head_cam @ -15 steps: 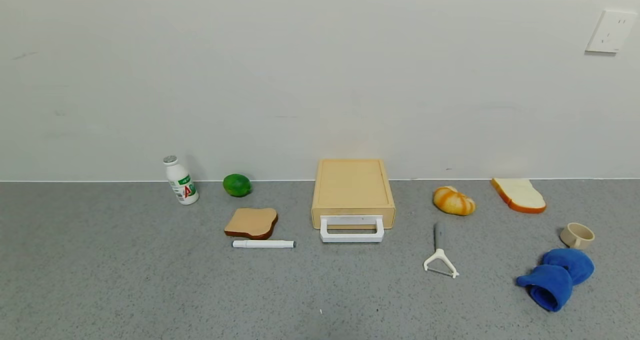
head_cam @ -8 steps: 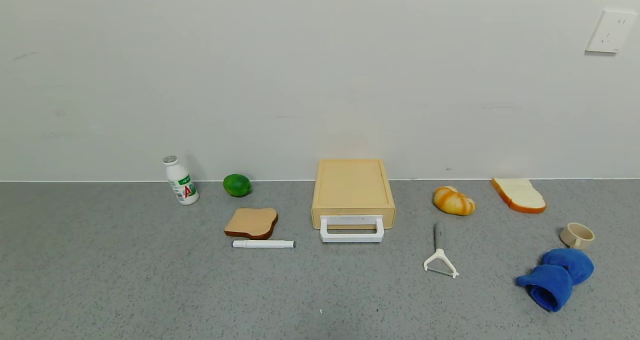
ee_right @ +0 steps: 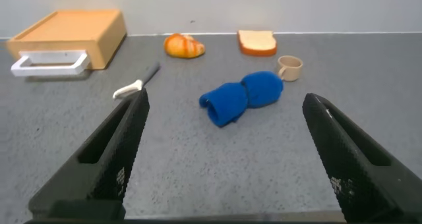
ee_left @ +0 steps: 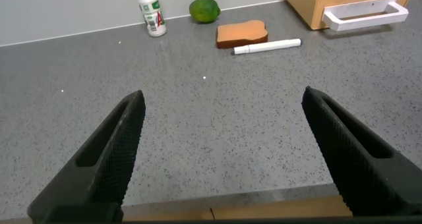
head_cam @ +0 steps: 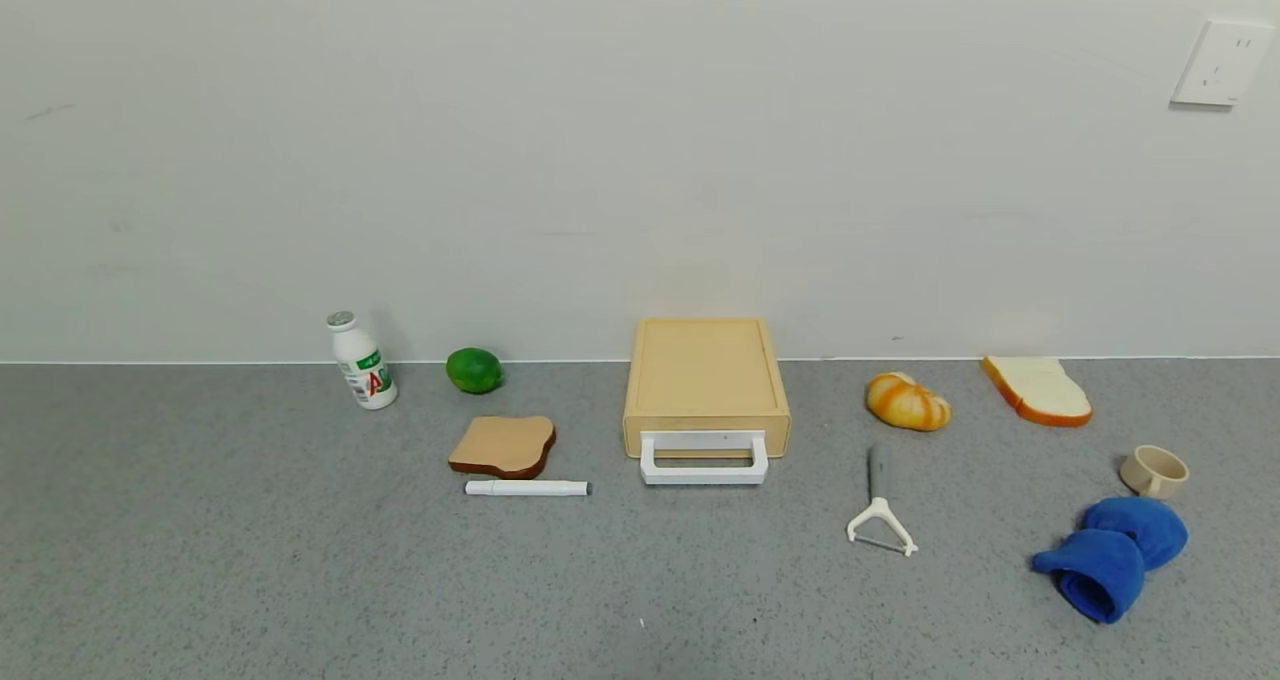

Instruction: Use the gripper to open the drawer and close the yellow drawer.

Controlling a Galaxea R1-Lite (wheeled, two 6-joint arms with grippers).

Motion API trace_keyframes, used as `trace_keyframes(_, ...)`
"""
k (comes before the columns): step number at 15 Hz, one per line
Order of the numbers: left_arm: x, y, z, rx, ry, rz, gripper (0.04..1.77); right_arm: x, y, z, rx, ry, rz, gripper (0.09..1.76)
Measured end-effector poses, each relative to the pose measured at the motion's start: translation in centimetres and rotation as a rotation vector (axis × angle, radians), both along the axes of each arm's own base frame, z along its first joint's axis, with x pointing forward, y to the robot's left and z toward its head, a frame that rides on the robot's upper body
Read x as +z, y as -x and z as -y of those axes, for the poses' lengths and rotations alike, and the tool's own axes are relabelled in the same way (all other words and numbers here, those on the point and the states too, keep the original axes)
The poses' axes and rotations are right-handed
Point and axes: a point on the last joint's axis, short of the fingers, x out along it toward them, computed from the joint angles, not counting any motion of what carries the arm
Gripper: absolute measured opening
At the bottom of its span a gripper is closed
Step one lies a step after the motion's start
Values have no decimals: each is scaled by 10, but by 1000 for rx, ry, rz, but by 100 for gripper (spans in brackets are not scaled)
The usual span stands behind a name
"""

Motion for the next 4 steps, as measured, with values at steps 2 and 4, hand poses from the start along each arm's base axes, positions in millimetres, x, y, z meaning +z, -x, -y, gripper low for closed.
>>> trace_keyframes(2,0,0,0,-1,0,0,172,-9,-3,-1,38,3,-33,171)
trace_keyframes(4,0,0,0,0,0,0,172,-13,-4,-1,42,4,-48,171)
